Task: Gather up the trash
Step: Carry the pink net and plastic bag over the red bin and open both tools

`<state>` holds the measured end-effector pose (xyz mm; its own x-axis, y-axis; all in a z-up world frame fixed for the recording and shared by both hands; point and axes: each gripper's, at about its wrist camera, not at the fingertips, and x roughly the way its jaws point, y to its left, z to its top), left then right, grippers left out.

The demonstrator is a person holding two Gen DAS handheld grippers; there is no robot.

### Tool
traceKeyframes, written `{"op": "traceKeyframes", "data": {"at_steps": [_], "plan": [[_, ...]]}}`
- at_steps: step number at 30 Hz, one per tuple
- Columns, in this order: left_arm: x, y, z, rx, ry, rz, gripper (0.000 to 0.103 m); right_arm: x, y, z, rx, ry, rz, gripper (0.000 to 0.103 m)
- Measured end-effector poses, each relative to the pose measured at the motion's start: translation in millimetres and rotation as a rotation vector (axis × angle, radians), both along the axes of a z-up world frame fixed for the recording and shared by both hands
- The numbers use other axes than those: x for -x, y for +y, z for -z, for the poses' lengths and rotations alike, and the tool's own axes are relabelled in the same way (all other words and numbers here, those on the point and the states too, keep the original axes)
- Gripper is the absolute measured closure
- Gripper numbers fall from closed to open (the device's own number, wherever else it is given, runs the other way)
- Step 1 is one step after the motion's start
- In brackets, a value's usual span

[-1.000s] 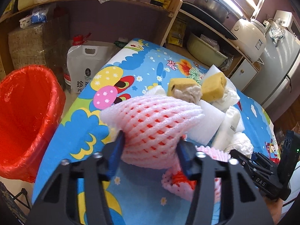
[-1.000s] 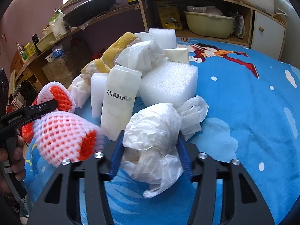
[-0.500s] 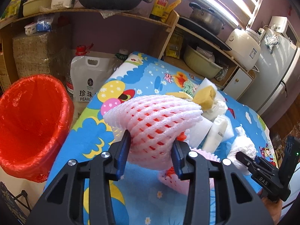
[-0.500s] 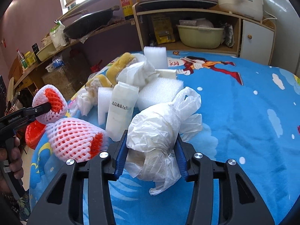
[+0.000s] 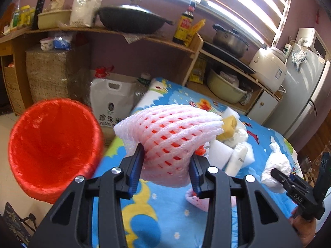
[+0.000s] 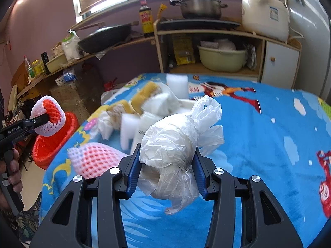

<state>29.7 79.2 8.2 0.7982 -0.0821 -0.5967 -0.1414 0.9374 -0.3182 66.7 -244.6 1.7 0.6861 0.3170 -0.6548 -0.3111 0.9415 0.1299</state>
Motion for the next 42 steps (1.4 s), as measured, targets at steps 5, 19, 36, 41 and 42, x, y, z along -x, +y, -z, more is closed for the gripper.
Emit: {"op": "traceKeyframes", "data": {"at_steps": [5,19,36,41,42], "plan": [[14.2,26.3,-14.3,-0.015,-0.030,-0.052,0.064,-2.0,22.8,-18.1,0.007,-0.042,-0.044,0.058],[43.2,122.6,-24.6,-0.050,-0.051,-0.217,0.064,-16.9,133.4,-46.4,0.002,-0.099,-0.221,0.058],[63.5,194.8,-5.5,-0.042,-0.010,-0.342,0.061,-15.6,292.7,-39.2,0.012,-0.086,-0.496,0.058],[69.0,209.2,-0.6,-0.036,0.000,-0.371,0.060,-14.9,329.7,-32.4,0.037,-0.078,-0.566,0.058],[70.2,211.7,-0.3,-0.034,0.000,-0.377,0.060,-14.3,337.4,-31.0,0.042,-0.078,-0.580,0.058]]}}
